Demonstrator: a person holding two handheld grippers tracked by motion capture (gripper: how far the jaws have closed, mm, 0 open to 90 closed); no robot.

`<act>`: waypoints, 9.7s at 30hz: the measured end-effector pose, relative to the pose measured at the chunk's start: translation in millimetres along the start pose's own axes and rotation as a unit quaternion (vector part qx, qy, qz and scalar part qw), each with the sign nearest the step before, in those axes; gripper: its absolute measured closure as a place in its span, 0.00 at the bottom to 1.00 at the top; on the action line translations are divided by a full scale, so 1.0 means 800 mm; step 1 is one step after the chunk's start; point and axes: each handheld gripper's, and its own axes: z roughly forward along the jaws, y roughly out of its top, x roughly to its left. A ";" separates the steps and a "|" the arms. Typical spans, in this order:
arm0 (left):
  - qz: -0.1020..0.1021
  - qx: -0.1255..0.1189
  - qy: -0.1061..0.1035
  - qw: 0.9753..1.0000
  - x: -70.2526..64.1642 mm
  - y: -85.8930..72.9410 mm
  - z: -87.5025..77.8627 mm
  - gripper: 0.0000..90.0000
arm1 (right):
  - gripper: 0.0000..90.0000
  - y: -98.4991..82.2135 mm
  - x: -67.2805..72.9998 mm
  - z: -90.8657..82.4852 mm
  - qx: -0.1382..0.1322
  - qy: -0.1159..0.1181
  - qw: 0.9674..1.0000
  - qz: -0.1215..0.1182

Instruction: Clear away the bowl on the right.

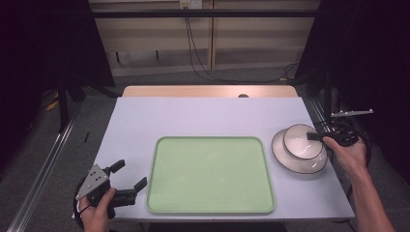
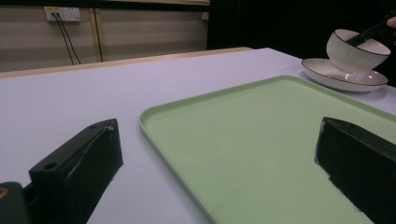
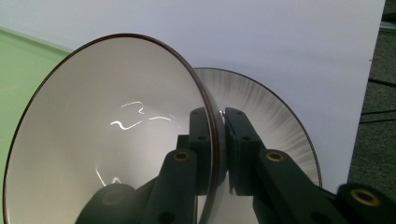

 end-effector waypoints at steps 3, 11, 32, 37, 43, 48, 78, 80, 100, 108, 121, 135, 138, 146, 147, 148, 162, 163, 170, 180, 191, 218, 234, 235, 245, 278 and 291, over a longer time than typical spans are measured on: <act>0.000 0.000 0.000 1.000 0.000 0.000 0.000 0.01 | 0.92 0.002 0.001 -0.003 -0.008 -0.003 1.000 0.001; 0.000 0.000 0.001 1.000 0.000 0.000 -0.001 0.01 | 0.92 0.004 0.002 -0.010 -0.019 0.010 1.000 -0.003; 0.001 -0.001 0.002 1.000 -0.001 0.001 0.000 0.01 | 0.92 0.020 0.026 -0.012 -0.031 0.032 0.999 -0.020; 0.001 0.000 0.002 1.000 0.000 0.000 0.000 0.01 | 0.92 0.023 0.032 -0.011 -0.031 0.039 0.998 -0.024; 0.002 0.001 0.003 1.000 0.000 0.000 0.001 0.01 | 0.92 0.029 0.043 -0.009 -0.027 0.053 0.998 -0.037; 0.004 0.001 0.007 1.000 -0.001 0.000 0.000 0.01 | 0.92 0.037 0.055 -0.002 -0.020 0.059 0.997 -0.042; 0.001 0.001 0.006 1.000 0.001 0.000 0.003 0.01 | 0.92 0.081 0.112 0.041 -0.006 0.102 0.992 -0.076; 0.003 0.002 0.007 1.000 0.001 0.000 0.003 0.01 | 0.92 0.083 0.116 0.046 0.001 0.104 0.992 -0.078; 0.000 0.002 0.005 1.000 0.001 -0.001 0.002 0.01 | 0.92 0.091 0.129 0.104 0.036 0.098 0.993 -0.051; -0.002 0.002 0.004 1.000 0.001 -0.001 0.002 0.01 | 0.92 0.088 0.125 0.119 0.051 0.095 0.993 -0.043; 0.001 0.004 -0.001 1.000 0.001 -0.001 0.003 0.01 | 0.92 0.075 0.124 0.147 0.082 0.089 0.992 -0.037; 0.000 0.004 -0.006 1.000 0.001 -0.001 0.004 0.01 | 0.92 0.070 0.129 0.161 0.095 0.083 0.991 -0.040; -0.001 0.004 -0.002 1.000 0.001 -0.001 0.003 0.01 | 0.92 0.069 0.127 0.162 0.093 0.087 0.991 -0.035; -0.001 0.003 -0.002 1.000 0.000 0.000 0.003 0.01 | 0.93 0.067 0.128 0.165 0.097 0.073 0.991 -0.047; 0.002 0.004 -0.002 1.000 0.001 0.000 0.002 0.01 | 0.93 0.067 0.128 0.165 0.100 0.073 0.991 -0.048; 0.002 0.004 -0.002 1.000 0.001 0.000 0.002 0.01 | 0.93 0.067 0.128 0.165 0.098 0.070 0.992 -0.048; 0.000 0.003 -0.003 1.000 0.000 0.000 0.003 0.01 | 0.93 0.064 0.128 0.165 0.097 0.062 0.992 -0.046; 0.001 0.003 -0.002 1.000 0.000 0.000 0.002 0.01 | 0.93 0.063 0.128 0.166 0.096 0.062 0.992 -0.048; 0.003 0.003 -0.003 1.000 0.001 0.000 0.002 0.01 | 0.92 0.062 0.129 0.166 0.093 0.059 0.993 -0.052; 0.001 0.003 -0.001 1.000 0.001 0.000 0.002 0.01 | 0.73 0.062 0.131 0.167 0.070 0.060 0.993 -0.073; 0.001 0.001 -0.001 1.000 0.001 0.001 0.001 0.01 | 0.14 0.064 0.128 0.165 0.059 0.052 0.995 -0.060; 0.001 0.002 -0.001 1.000 0.001 0.001 0.003 0.01 | 0.02 0.045 0.118 0.121 -0.059 -0.022 0.994 -0.090; 0.000 0.000 -0.001 1.000 -0.001 0.001 0.002 0.01 | 0.04 0.014 0.134 0.085 -0.094 -0.038 0.990 -0.099; -0.002 -0.001 -0.004 1.000 0.000 0.001 0.003 0.01 | 0.04 0.012 0.135 0.081 -0.098 -0.038 0.990 -0.096; -0.001 0.000 -0.004 1.000 0.000 0.001 0.004 0.01 | 0.02 -0.011 0.133 0.052 -0.121 -0.048 0.988 -0.078; 0.000 0.000 0.004 1.000 -0.001 0.001 0.002 0.01 | 0.01 -0.114 0.160 -0.007 -0.134 -0.041 0.988 -0.062; 0.002 0.000 -0.003 1.000 0.000 0.001 0.004 0.01 | 0.02 -0.122 0.152 -0.003 -0.134 -0.008 0.988 -0.069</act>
